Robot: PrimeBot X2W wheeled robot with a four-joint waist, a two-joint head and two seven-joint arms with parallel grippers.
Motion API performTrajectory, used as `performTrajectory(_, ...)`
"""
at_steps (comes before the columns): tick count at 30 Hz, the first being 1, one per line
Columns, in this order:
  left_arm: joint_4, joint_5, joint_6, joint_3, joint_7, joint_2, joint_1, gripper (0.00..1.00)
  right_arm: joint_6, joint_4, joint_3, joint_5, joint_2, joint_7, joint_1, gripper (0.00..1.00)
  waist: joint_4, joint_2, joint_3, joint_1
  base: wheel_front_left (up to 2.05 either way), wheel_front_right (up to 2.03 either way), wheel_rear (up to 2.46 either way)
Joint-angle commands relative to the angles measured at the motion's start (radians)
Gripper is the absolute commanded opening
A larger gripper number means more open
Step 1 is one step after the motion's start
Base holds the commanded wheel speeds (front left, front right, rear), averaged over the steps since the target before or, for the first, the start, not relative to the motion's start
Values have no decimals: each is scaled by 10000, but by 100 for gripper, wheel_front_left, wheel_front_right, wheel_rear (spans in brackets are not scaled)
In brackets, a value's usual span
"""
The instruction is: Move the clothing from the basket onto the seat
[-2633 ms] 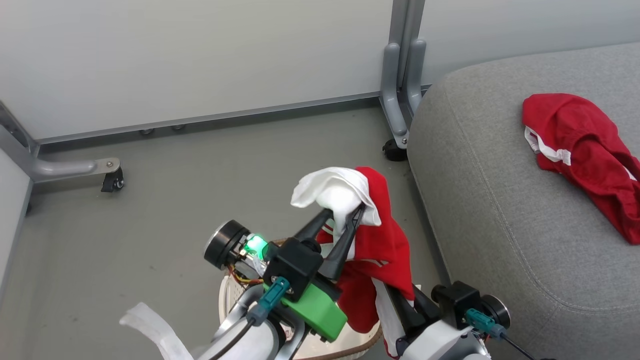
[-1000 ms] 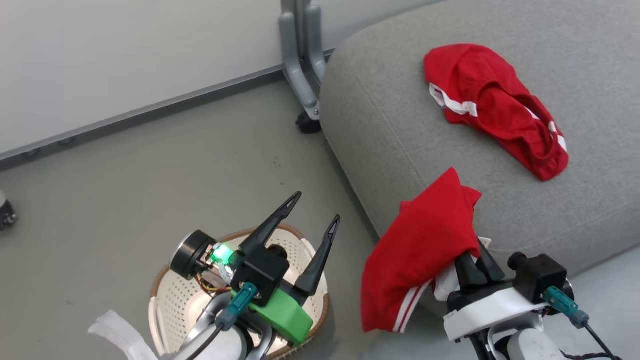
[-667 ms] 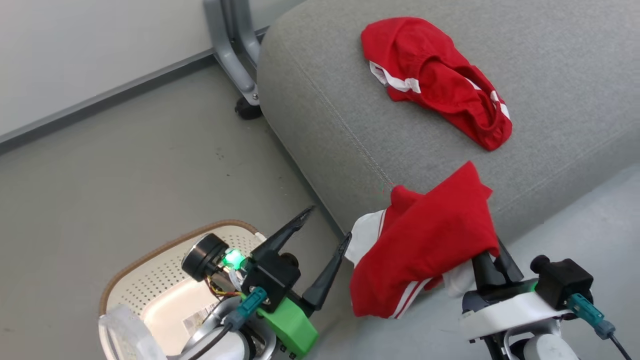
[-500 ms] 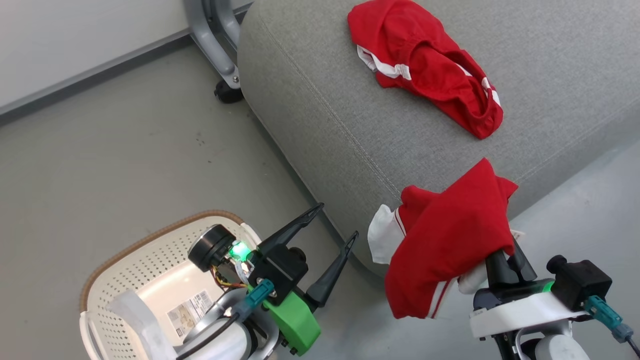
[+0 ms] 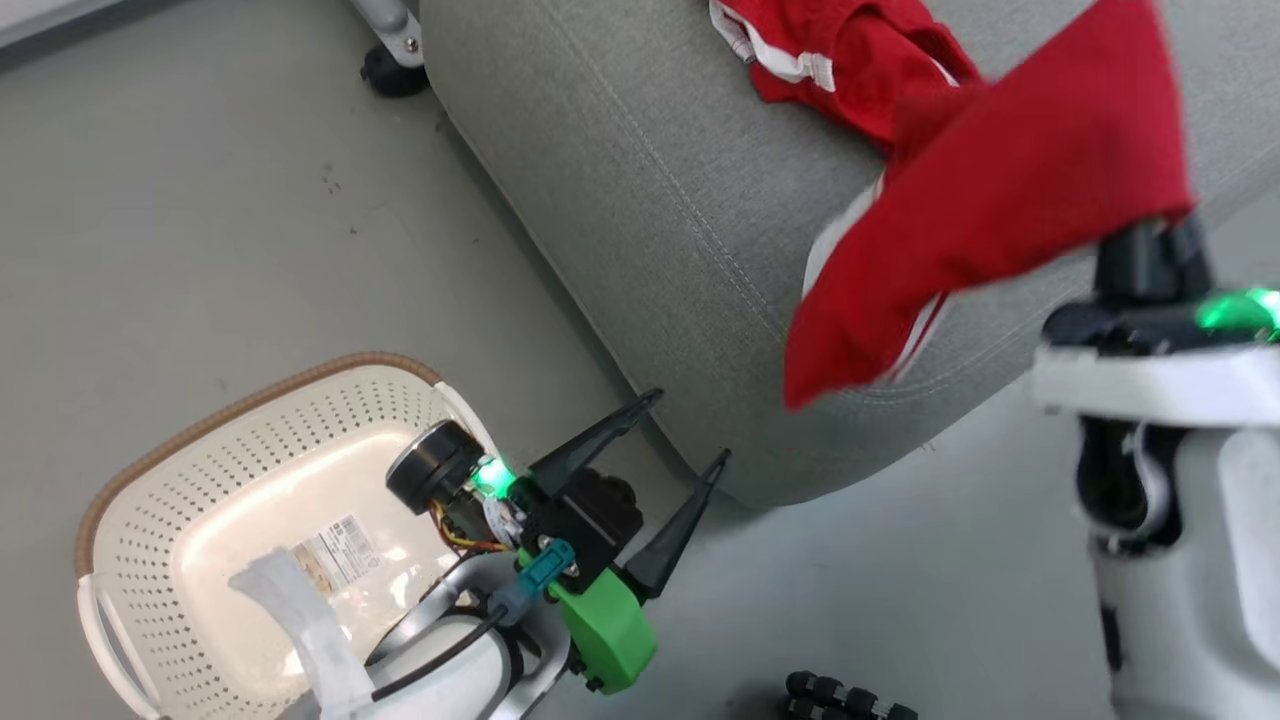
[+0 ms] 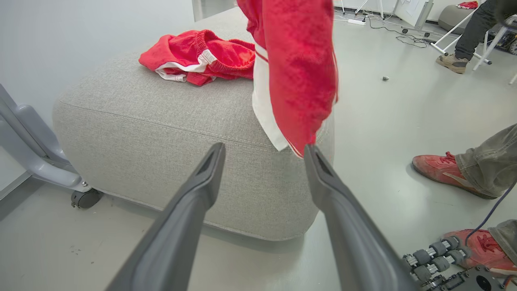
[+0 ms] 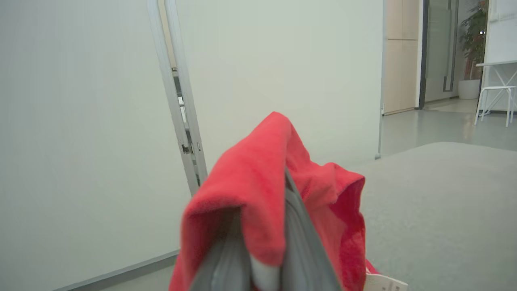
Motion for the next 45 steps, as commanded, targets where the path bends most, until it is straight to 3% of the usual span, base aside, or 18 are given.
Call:
performTrajectory(1, -170, 0, -98, -11, 113, -37, -319, 100, -4, -144, -347, -136, -110, -32, -805, 0, 493, 0, 957, -1, 0, 0, 0)
performTrajectory(5, -590, 105, -371, -72, 469, 23, -882, 100, -4, -90, -1457, -95, -894, -31, -3184, 0, 1178, 0, 2081, -1, 0, 0, 0)
performTrajectory(12, -1204, 211, -711, -138, 903, 314, -1490, 100, -4, 1160, -2385, -156, -2605, -31, -6061, 0, 1796, 0, 3696, -1, 0, 0, 0)
performTrajectory(17, -1458, 395, -878, -236, 982, 396, -1827, 100, -4, 2620, -2628, -603, -2949, -31, -6544, 0, 1952, 0, 4297, -1, 0, 0, 0)
performTrajectory(22, -1383, 317, -841, -205, 764, 242, -1935, 100, -7, 4659, -3394, -767, -2614, -32, -6196, 0, 2057, 0, 4346, -1, 0, 0, 0)
performTrajectory(23, -1350, 300, -804, -179, 663, 221, -1921, 100, -5, 5110, -3662, -667, -2409, -32, -6103, 21, 2058, 0, 4304, -1, 0, 0, 0)
performTrajectory(24, -1318, 291, -768, -145, 573, 215, -1903, 100, -5, 5381, -3860, -623, -2290, -32, -6041, 21, 2051, 0, 4259, -1, 0, 0, 0)
performTrajectory(25, -1261, 287, -700, -92, 455, 197, -1875, 100, -4, 5582, -4044, -667, -2236, -32, -5899, 100, 2042, 0, 4192, -1, 0, 0, 0)
performTrajectory(35, 273, -329, -266, 279, -1095, -573, -1245, 100, -4, 4771, -4102, -1341, -1146, -32, -2795, 100, 2418, 0, 2459, -1, 0, 0, 0)
performTrajectory(40, 1449, -774, 144, 782, -2546, -978, -640, 100, -11, 3666, -1983, -916, -853, -32, -828, 100, 2838, 0, 1364, -1, 0, 0, 0)
performTrajectory(45, 2625, -1481, 295, 1576, -3145, -1533, 67, 100, -8, 3028, 43, -434, -787, -32, 485, 100, 3575, 0, 98, -1, 0, 0, 0)
